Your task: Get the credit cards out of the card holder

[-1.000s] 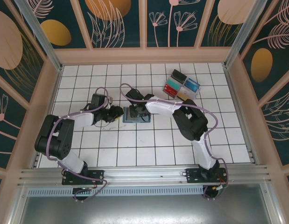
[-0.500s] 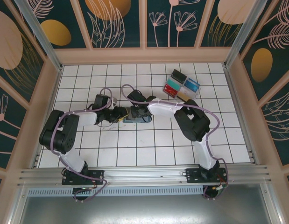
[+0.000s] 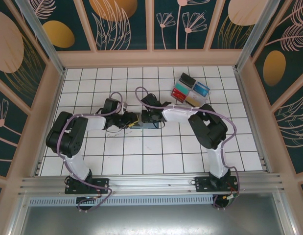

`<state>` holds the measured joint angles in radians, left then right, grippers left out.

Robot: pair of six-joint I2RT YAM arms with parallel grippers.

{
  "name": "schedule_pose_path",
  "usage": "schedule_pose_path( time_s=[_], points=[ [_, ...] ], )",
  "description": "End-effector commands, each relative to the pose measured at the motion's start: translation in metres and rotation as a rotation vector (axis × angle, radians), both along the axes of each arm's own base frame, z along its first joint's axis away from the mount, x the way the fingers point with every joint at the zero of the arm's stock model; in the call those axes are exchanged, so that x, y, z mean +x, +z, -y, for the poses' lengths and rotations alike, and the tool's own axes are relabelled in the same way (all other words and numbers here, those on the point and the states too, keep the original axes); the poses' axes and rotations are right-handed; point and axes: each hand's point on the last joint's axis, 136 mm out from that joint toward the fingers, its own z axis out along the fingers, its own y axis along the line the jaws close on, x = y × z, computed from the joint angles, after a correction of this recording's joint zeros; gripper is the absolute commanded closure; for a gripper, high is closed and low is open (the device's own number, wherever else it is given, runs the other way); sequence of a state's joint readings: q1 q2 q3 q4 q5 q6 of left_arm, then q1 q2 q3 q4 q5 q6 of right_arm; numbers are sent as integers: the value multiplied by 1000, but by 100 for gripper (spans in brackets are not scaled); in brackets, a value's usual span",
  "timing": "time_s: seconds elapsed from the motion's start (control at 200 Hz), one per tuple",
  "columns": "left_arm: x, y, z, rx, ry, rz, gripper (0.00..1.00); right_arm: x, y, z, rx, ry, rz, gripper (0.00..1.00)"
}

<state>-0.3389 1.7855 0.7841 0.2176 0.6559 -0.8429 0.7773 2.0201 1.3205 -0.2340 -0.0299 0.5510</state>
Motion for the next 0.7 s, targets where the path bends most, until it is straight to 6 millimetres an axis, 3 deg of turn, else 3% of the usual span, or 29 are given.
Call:
schedule_pose_path(
  time_s=[0.0,0.11,0.195,0.33,0.5,0.691],
  points=[
    [10,9,12,-36,-17,28,66,1,37,-3,144,-17,20,71],
    [15,17,21,-90,-34,44,64,9,77,1,294,-49,80,65],
    [19,26,36,-163,-59,62,62,12,100,11,390,-80,110,61],
    [24,23,54,-175,-94,66,61,15,131,30,498,-129,164,60],
    [30,35,74,-208,-139,96,60,15,144,50,477,-179,201,59],
    [28,38,95,-223,-173,97,60,15,135,62,424,-227,193,60]
  ],
)
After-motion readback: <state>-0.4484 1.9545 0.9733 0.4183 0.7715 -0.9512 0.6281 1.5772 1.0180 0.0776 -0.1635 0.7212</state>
